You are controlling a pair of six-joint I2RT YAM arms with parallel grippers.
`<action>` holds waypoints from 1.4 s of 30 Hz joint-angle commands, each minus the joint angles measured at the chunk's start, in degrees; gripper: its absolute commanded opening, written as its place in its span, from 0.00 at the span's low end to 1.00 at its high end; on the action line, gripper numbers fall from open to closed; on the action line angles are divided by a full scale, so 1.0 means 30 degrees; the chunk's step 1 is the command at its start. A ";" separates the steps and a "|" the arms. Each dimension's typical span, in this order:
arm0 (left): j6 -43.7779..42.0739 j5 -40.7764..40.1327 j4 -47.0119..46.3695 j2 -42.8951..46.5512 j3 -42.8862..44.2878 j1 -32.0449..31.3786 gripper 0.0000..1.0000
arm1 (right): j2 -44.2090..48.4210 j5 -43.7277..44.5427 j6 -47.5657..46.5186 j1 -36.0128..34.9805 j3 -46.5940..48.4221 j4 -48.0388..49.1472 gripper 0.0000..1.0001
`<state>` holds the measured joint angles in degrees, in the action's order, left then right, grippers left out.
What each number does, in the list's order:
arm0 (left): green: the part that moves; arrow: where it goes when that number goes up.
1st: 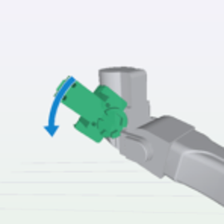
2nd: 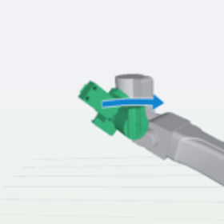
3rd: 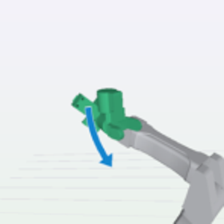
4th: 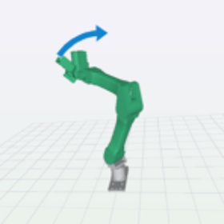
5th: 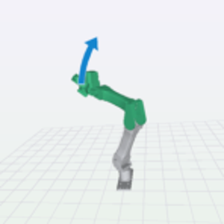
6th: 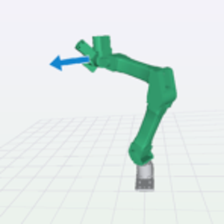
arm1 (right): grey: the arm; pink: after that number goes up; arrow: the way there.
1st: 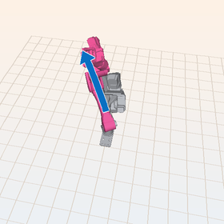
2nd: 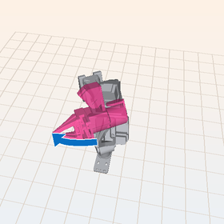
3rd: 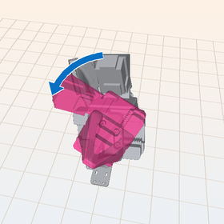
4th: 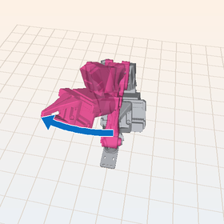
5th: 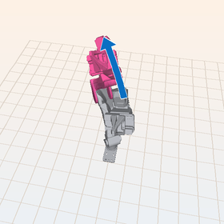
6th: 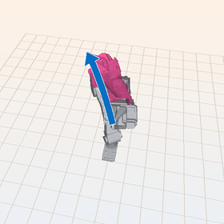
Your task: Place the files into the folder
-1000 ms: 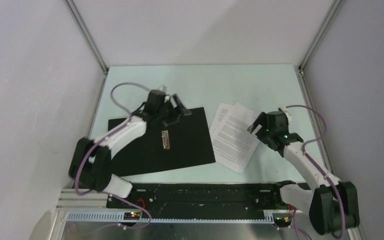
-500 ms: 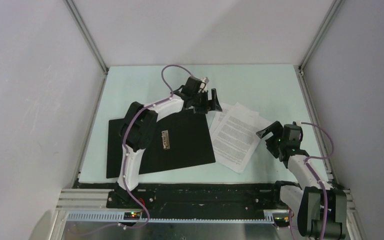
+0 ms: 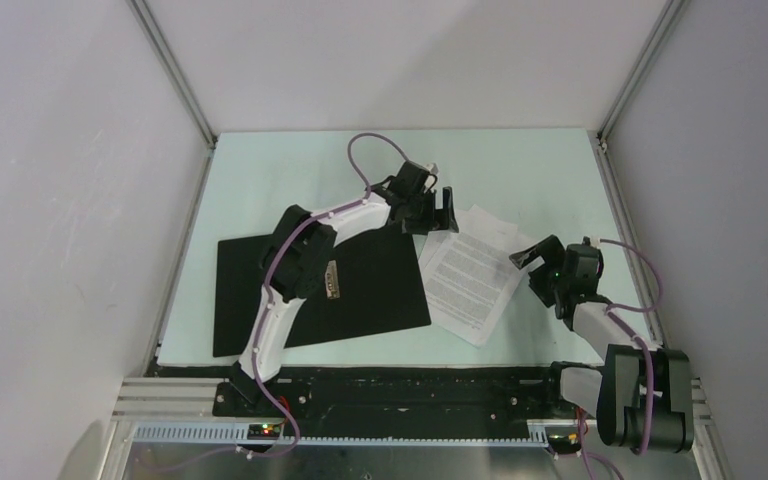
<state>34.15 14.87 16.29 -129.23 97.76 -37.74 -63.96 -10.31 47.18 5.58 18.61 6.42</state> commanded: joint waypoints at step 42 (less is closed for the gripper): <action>0.0309 -0.1044 0.4049 0.0934 -0.1713 -0.2974 0.96 | -0.1624 0.0320 -0.1563 0.0553 0.4365 -0.7240 1.00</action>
<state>34.50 12.91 23.05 -126.58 95.74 -43.09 -69.89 -9.47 42.39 8.36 30.89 -13.85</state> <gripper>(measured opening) 0.963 0.993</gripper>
